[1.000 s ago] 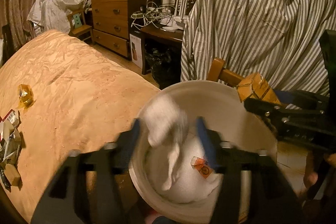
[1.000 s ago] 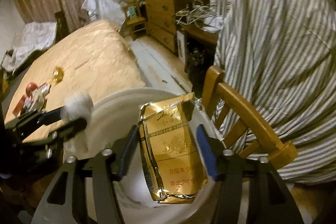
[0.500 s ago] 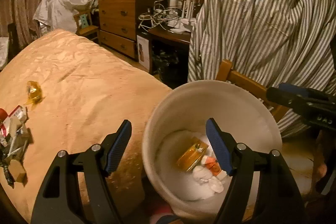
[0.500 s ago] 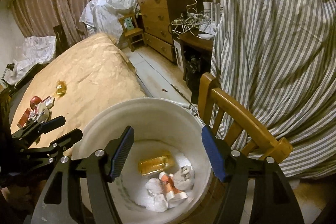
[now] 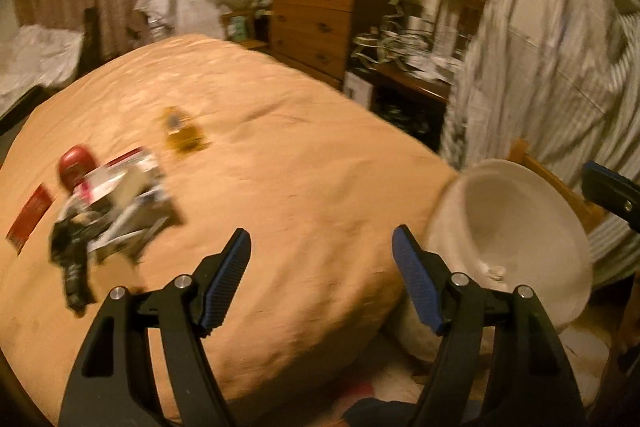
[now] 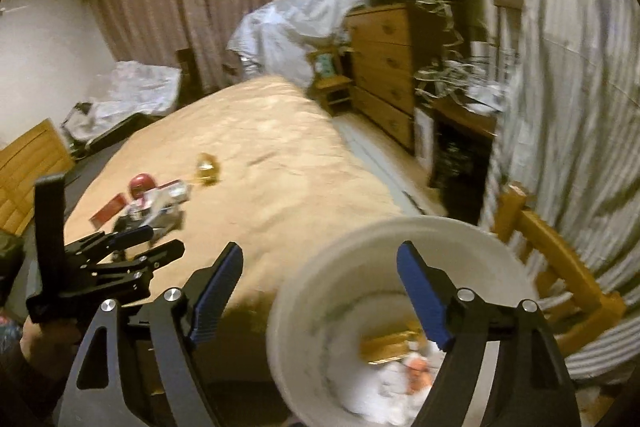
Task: Collect trash
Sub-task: 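Move both tools back over the remaining trash on the bed, then grasp the plaid cloth with the left tool while the right tool grasps the beige sponge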
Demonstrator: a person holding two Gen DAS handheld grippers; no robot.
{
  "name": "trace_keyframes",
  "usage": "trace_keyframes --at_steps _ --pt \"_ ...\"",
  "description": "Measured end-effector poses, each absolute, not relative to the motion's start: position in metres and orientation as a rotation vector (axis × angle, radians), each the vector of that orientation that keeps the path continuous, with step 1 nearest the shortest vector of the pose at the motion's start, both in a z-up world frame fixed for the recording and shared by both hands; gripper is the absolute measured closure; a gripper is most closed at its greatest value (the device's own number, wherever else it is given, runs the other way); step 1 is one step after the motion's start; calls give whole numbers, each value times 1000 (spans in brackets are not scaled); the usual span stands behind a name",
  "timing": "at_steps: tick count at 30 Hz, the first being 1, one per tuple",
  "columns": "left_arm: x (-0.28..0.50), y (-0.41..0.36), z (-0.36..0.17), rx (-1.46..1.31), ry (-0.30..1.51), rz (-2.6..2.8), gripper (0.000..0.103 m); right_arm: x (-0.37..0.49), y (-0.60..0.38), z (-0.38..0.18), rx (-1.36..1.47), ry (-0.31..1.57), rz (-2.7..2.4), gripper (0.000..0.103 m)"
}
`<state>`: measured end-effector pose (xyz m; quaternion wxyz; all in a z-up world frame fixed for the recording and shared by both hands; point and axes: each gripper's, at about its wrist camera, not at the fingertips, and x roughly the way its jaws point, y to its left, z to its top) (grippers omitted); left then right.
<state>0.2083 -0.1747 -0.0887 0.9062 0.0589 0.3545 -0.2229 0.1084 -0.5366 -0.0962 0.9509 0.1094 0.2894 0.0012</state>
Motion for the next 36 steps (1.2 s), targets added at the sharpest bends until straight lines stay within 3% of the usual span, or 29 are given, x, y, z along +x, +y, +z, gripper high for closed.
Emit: trace_keyframes --at_steps 12,19,22,24,26,34,36 --pt "265 29 -121 -87 773 -6 33 140 -455 -111 178 663 138 18" --pt "296 61 -157 -132 872 -29 34 160 -425 -128 161 715 191 18" --pt "302 55 -167 -125 892 -63 49 170 -406 -133 153 735 216 18" --pt "305 60 -173 -132 910 -61 69 177 -391 -137 144 749 237 18" --pt "302 71 -175 -142 913 -56 77 184 -377 -142 134 761 259 18" --pt "271 127 -167 -126 930 -84 79 210 -327 -159 91 800 347 18" --pt "264 136 -164 -99 931 -90 72 220 -309 -165 76 815 377 18"
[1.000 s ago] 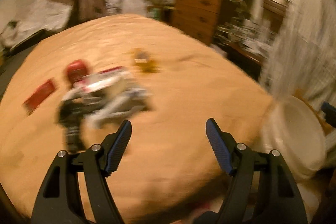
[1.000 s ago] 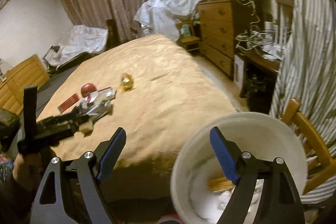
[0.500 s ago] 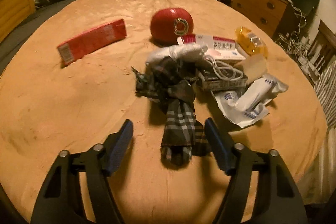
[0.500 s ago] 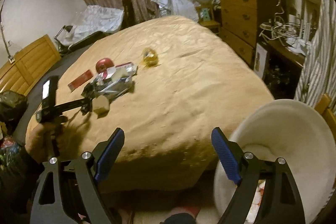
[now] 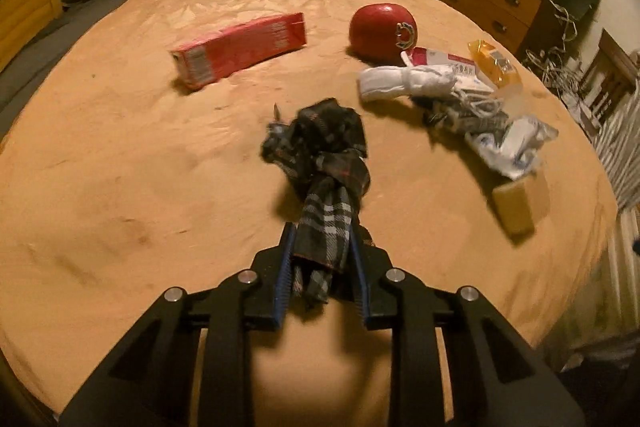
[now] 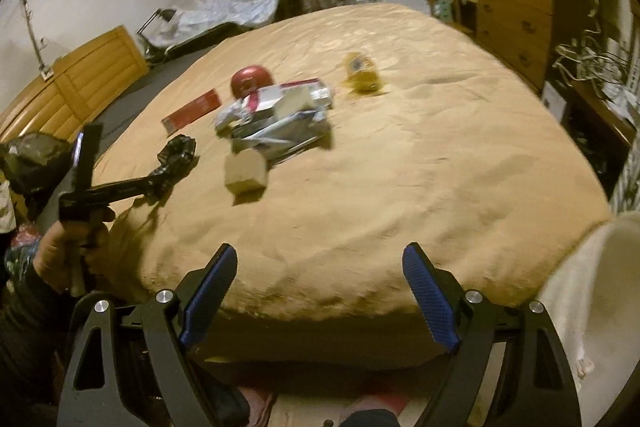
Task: Collect trash
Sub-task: 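Grasp the plaid cloth with the left tool while the right tool grasps the beige sponge, then lift the plaid cloth and sponge up off the bed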
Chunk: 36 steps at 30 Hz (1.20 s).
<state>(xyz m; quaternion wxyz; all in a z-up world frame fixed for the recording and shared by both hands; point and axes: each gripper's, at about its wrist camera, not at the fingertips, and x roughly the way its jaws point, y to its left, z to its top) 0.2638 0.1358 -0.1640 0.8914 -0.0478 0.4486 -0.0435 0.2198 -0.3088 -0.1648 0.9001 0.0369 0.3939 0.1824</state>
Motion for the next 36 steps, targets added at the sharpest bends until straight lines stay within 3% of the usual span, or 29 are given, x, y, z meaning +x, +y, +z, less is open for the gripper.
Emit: trace_keyframes --at_steps 6,9,17,26,28,30,33,36 --pt "250 144 -142 -98 843 -81 40 249 -257 -182 29 841 468 18" --pt "253 137 -138 -66 797 -95 32 268 -230 -191 11 856 510 18" --pt "290 129 -160 -51 843 -94 32 313 -179 -197 -14 875 559 23" --pt "310 122 -179 -5 886 -91 32 347 -153 -211 -62 913 525 37" --pt "312 123 -182 -11 888 -80 36 349 -151 -214 -83 912 501 48" --pt "313 124 -181 -15 886 -78 51 350 -151 -218 -99 916 480 53" --pt "313 128 -181 -32 882 -62 62 349 -154 -219 -96 906 471 56" --pt "307 131 -179 -40 874 -45 66 342 -161 -214 -72 883 466 57"
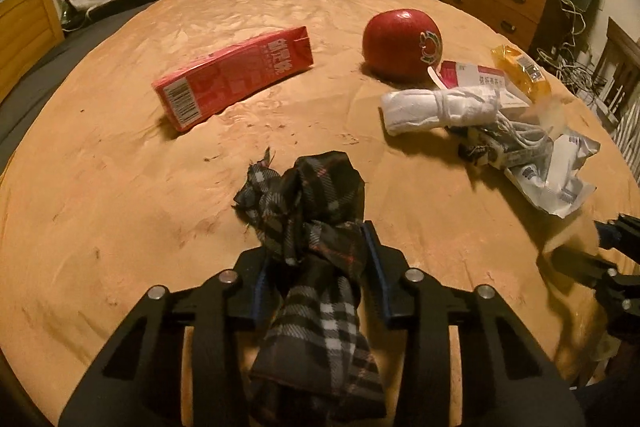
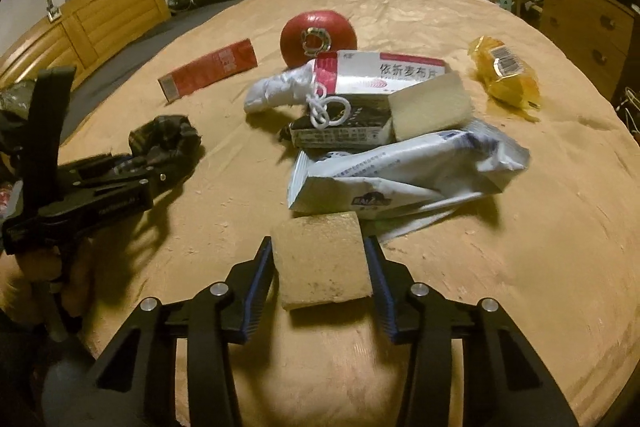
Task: Collect trash
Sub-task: 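Lift the plaid cloth and sponge up off the bed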
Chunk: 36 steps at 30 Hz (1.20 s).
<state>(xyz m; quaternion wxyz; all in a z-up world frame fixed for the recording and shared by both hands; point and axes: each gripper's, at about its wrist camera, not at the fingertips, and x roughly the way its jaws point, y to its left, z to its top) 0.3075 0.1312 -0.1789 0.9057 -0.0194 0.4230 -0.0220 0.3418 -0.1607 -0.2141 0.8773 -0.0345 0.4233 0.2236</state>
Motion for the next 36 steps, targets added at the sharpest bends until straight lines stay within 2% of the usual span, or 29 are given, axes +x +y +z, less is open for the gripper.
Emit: trace_keyframes --at_steps 8,23,36 --pt "262 117 -145 -65 787 -49 66 297 -179 -178 -50 779 468 57" --pt "161 40 -38 -25 493 -44 66 205 -224 -86 -11 463 320 57" --pt "131 12 -18 -5 388 -22 66 157 -239 -61 7 336 308 56"
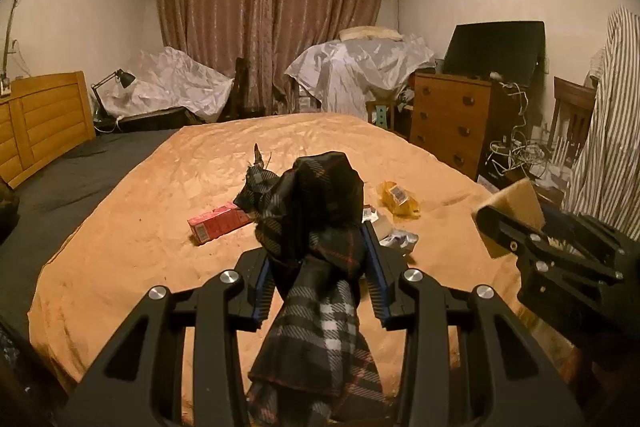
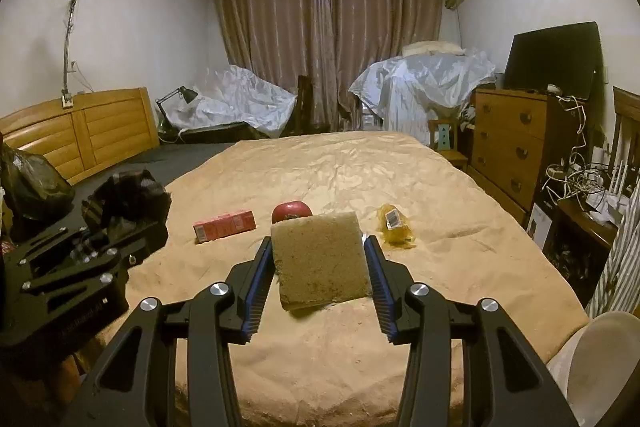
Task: Collect trash
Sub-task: 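Carry the plaid cloth and sponge over the white bucket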
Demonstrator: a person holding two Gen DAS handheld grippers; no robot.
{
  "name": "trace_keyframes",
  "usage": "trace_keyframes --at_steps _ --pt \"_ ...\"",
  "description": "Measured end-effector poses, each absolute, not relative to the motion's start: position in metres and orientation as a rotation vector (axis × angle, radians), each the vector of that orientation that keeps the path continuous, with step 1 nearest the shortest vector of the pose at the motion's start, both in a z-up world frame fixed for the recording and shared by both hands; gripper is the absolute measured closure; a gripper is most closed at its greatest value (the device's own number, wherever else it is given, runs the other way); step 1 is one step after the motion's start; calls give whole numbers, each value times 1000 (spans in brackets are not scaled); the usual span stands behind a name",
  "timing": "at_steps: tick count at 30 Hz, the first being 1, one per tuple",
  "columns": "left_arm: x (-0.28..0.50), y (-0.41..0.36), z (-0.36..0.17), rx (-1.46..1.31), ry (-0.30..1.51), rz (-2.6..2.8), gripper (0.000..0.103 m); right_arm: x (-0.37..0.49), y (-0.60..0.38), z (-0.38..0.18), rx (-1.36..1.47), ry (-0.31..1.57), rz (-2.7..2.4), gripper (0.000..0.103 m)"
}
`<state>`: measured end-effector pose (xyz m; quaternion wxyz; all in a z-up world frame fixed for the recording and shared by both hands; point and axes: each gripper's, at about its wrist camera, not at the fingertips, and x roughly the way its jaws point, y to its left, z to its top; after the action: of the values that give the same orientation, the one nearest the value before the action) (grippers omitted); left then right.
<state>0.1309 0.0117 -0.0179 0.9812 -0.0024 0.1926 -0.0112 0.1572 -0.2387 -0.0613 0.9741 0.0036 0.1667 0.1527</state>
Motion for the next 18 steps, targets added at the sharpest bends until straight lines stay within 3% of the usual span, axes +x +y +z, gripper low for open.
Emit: trace_keyframes --at_steps 18 --pt "130 -19 -5 8 368 -106 66 138 -276 -39 22 322 231 56"
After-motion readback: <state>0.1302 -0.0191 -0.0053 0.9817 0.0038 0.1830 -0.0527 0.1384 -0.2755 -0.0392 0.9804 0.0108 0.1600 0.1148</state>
